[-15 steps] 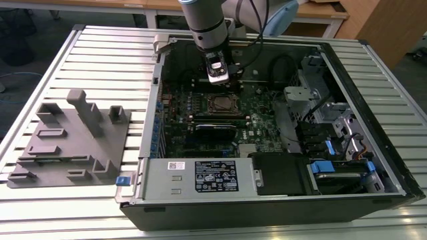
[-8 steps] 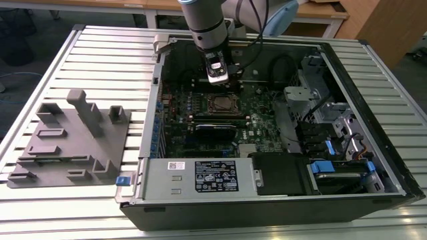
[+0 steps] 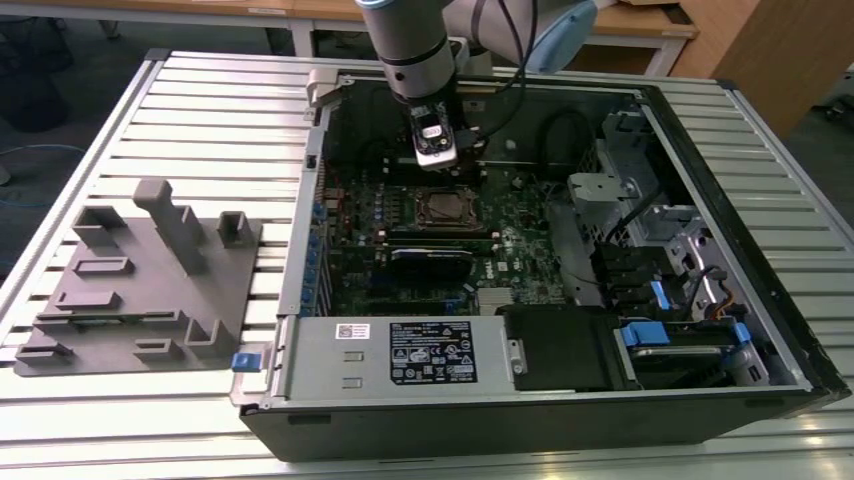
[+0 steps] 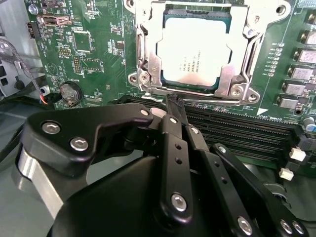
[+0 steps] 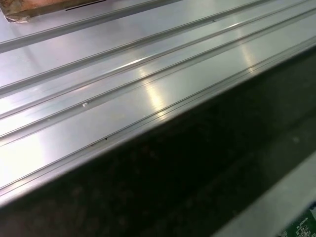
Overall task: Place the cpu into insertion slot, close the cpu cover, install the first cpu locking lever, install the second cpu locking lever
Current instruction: 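Install the first cpu locking lever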
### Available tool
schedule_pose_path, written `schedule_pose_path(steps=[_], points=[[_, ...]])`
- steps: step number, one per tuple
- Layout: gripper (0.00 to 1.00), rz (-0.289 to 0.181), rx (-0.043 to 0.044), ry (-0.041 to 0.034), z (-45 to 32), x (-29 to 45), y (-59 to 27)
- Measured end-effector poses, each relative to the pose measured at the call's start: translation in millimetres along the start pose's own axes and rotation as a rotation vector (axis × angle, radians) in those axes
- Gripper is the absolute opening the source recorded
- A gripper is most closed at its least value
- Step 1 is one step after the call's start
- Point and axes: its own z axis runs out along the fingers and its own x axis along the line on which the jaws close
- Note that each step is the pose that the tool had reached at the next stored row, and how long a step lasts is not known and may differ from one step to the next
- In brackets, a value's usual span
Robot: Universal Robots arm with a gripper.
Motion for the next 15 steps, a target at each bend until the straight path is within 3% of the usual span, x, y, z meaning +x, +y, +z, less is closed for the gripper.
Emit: schedule_pose_path(steps=[5, 11, 15], points=[[0.11, 0.0, 0.0009, -0.0007, 0.4, -0.4, 0.3], [0.11, -0.009, 0.0228, -0.0121, 0.4, -0.6, 0.2], [0.11, -0.01, 0.0259, -0.0139, 1.4, -0.3, -0.1]])
